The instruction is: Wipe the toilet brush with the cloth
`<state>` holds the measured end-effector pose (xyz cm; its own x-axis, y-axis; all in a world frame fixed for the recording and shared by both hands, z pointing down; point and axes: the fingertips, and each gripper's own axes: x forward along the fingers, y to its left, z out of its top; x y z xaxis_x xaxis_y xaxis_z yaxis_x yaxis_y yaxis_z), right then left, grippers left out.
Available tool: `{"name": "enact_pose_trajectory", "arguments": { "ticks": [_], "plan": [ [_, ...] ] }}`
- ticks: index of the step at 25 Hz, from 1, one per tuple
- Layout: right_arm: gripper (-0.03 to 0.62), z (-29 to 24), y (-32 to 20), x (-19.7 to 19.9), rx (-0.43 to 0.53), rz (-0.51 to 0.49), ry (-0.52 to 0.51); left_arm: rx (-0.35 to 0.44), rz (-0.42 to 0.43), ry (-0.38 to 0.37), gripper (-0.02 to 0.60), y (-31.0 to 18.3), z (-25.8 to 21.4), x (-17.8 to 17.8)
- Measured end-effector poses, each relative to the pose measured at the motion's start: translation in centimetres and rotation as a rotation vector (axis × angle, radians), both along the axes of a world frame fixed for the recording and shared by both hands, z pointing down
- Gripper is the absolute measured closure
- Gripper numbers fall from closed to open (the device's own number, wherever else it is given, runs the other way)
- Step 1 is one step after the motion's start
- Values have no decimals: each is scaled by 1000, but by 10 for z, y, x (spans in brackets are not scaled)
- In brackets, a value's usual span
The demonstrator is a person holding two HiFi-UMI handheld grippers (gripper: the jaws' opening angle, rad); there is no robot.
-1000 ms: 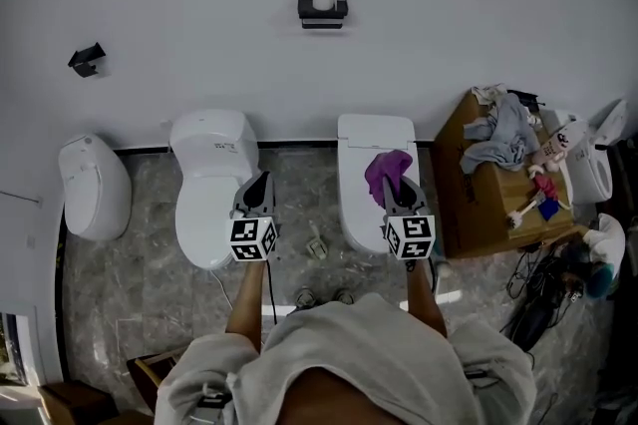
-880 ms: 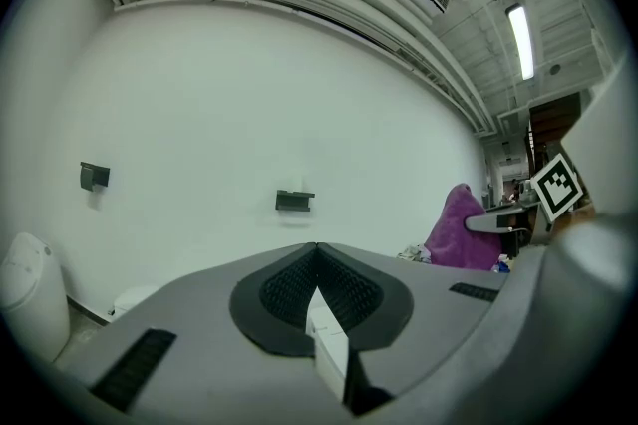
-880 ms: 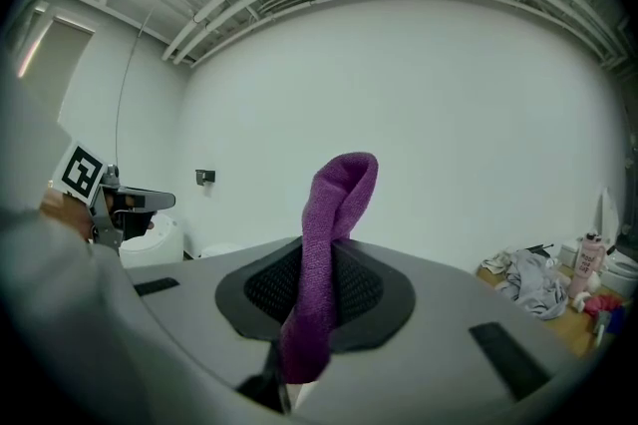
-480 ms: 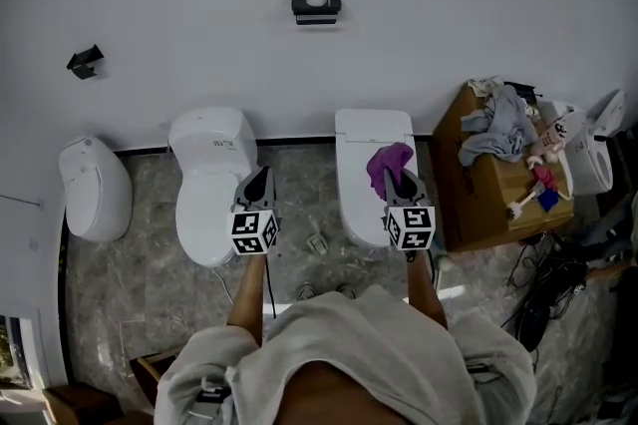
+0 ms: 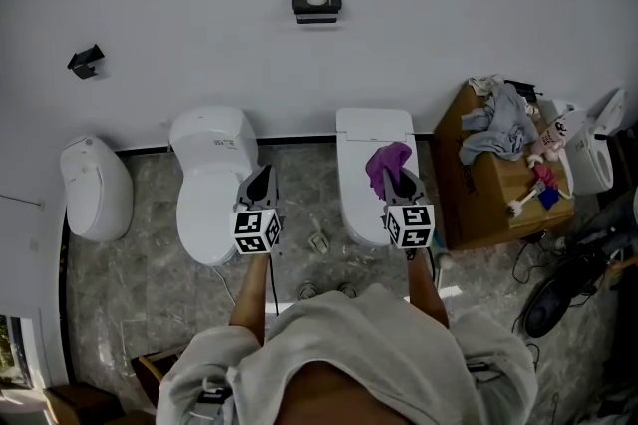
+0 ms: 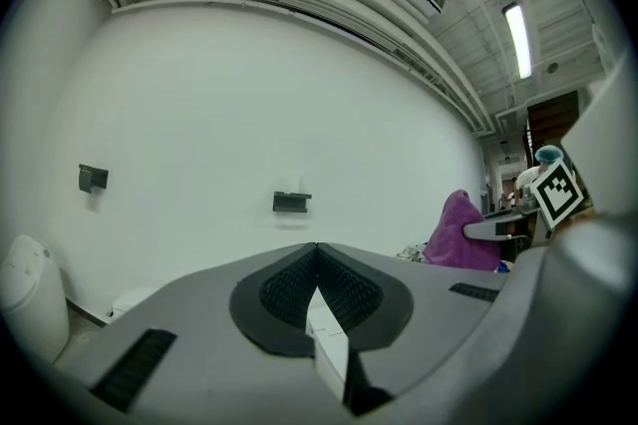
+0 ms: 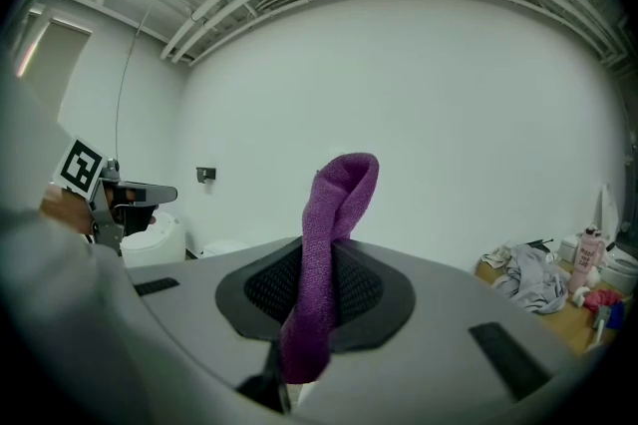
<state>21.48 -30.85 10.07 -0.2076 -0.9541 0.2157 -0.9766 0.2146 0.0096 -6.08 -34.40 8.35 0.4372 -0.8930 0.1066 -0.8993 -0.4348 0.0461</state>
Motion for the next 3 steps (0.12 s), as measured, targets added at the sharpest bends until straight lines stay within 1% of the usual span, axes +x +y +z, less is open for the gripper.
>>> {"name": "enact_pose_trajectory", "arguments": {
  "ticks": [3],
  "plan": [
    [520, 0, -2, -2, -3, -3, 0, -1, 2, -1, 563, -2, 0, 0]
  ]
}}
